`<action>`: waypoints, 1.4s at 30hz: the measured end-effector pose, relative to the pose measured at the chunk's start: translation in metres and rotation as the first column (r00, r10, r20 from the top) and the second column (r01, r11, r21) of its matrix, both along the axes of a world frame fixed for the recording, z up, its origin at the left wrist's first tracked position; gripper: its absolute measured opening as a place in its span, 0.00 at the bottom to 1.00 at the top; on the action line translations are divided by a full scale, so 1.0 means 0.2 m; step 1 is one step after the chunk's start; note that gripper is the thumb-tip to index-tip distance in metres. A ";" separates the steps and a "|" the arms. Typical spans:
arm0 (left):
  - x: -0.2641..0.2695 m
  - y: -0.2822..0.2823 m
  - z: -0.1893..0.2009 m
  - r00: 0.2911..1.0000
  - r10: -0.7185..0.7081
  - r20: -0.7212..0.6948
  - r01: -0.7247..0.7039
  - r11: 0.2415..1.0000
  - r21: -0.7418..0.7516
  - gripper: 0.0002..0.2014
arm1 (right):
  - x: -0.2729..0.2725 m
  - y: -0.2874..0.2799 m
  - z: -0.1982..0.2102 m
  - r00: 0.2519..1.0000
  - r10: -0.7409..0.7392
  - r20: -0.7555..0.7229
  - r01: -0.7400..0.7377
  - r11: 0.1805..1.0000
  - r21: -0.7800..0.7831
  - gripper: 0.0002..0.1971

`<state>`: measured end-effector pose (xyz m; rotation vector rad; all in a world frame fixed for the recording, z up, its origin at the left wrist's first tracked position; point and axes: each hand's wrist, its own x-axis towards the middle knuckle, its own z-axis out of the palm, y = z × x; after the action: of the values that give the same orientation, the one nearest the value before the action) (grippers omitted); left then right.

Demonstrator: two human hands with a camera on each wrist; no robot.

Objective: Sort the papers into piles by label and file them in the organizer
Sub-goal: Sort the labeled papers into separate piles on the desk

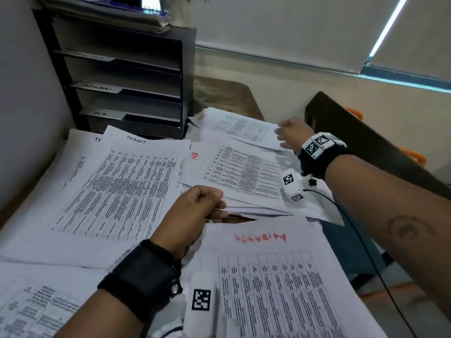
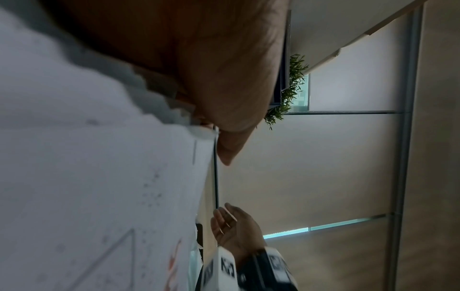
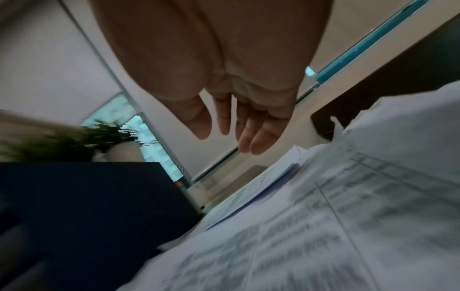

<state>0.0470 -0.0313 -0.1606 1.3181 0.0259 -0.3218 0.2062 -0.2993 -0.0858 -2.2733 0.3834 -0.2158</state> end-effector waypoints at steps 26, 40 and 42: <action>-0.37 0.09 0.24 0.775 -0.616 0.144 -0.213 -0.040 0.976 0.21 | -1.61 0.08 -0.23 0.985 0.171 0.002 -0.159 0.911 0.381 0.07; -0.44 0.08 0.25 0.771 -0.445 0.455 -0.200 0.509 0.837 0.05 | -1.70 0.08 -0.19 0.994 0.098 0.057 -0.108 0.970 0.220 0.13; -0.44 0.09 0.26 0.806 -0.332 0.490 -0.168 0.666 0.727 0.08 | -1.70 0.06 -0.17 0.992 0.120 0.044 -0.127 0.969 0.212 0.17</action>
<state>-0.0400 -0.0133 -0.1078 2.2232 -0.4971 0.0688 -0.1343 -0.2881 -0.1198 -2.0702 0.2358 -0.1385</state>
